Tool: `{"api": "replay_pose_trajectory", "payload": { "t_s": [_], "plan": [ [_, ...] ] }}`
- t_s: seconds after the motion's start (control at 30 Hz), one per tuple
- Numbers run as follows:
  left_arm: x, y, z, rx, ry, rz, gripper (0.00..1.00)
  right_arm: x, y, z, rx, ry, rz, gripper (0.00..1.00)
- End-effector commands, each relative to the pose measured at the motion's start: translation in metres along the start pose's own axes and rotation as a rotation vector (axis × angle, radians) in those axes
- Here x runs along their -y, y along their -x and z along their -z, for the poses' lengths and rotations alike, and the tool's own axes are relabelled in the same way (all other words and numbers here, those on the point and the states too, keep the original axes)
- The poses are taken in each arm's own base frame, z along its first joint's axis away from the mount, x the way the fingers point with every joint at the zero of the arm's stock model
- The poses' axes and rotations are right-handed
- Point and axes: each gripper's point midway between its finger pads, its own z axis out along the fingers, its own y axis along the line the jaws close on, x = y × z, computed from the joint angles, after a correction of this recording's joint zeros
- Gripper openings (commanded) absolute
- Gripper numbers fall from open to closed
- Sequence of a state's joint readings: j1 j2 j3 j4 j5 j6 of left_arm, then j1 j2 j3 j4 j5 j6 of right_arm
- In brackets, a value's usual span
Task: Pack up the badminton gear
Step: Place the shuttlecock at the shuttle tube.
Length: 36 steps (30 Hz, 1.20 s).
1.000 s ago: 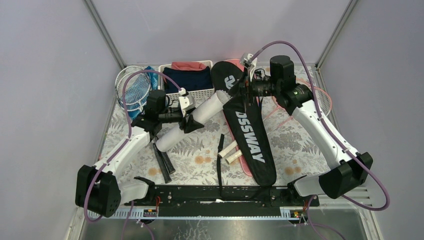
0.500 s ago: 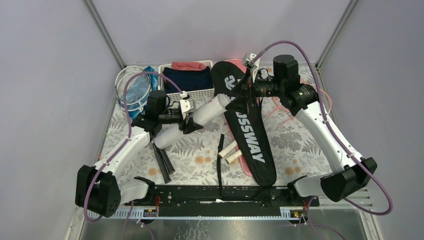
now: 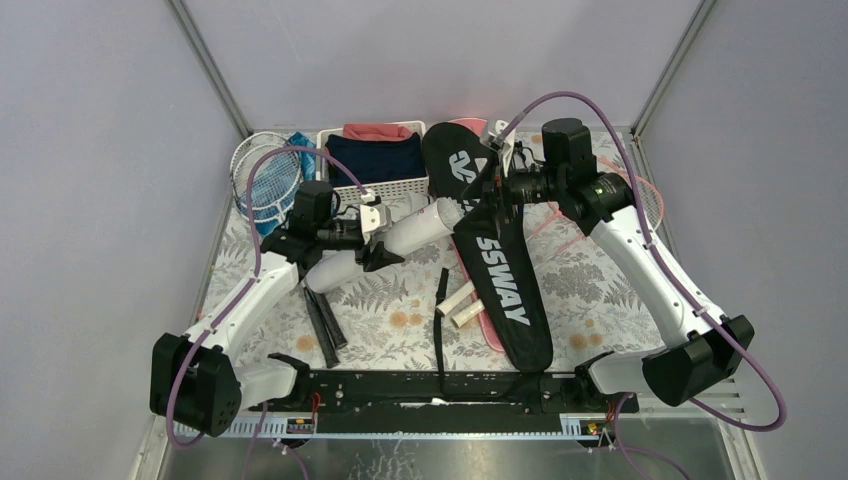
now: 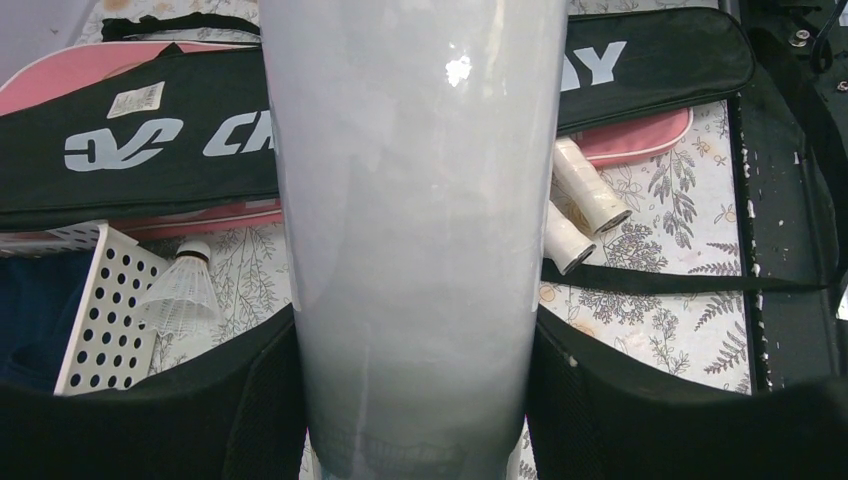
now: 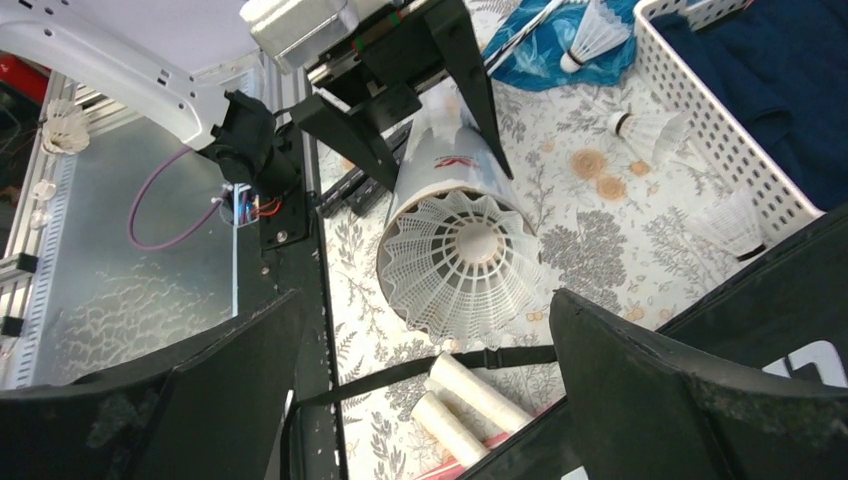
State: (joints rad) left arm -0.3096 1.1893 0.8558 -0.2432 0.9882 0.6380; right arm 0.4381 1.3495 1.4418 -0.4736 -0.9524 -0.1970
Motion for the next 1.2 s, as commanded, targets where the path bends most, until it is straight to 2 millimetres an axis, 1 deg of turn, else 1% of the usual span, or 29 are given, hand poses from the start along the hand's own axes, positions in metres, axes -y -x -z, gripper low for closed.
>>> {"api": "replay_pose_trajectory", "payload": {
  "t_s": [0.0, 0.2, 0.4, 0.53, 0.63, 0.77, 1.0, 1.1, 1.17],
  "plan": [
    [-0.006, 0.015, 0.001, 0.027, -0.008, -0.063, 0.45, -0.02, -0.007, -0.001, -0.017, 0.059, 0.039, 1.0],
    [-0.007, 0.016, 0.0, 0.027, -0.009, -0.051, 0.46, -0.026, -0.025, -0.018, -0.08, 0.074, 0.05, 1.0],
    [-0.005, 0.021, 0.0, 0.042, -0.023, -0.038, 0.46, -0.024, -0.043, -0.032, -0.128, 0.078, 0.041, 1.0],
    [-0.004, 0.024, -0.001, 0.055, -0.032, -0.024, 0.46, -0.025, -0.051, -0.039, -0.147, 0.093, 0.031, 1.0],
    [-0.008, 0.026, -0.002, 0.063, -0.021, -0.008, 0.46, -0.029, -0.056, -0.045, -0.161, 0.112, 0.027, 1.0],
    [-0.016, 0.026, -0.003, 0.063, 0.02, 0.025, 0.46, -0.034, -0.061, -0.053, -0.173, 0.14, 0.021, 1.0],
    [-0.018, 0.021, -0.007, 0.044, 0.035, 0.022, 0.46, -0.038, -0.066, -0.067, -0.197, 0.182, 0.009, 1.0],
    [-0.023, 0.021, -0.008, 0.028, 0.064, 0.011, 0.46, -0.039, -0.067, -0.069, -0.208, 0.189, 0.014, 1.0],
    [-0.027, 0.022, -0.006, 0.021, 0.087, -0.001, 0.46, -0.036, -0.064, -0.067, -0.213, 0.166, 0.035, 1.0]
  ]
}}
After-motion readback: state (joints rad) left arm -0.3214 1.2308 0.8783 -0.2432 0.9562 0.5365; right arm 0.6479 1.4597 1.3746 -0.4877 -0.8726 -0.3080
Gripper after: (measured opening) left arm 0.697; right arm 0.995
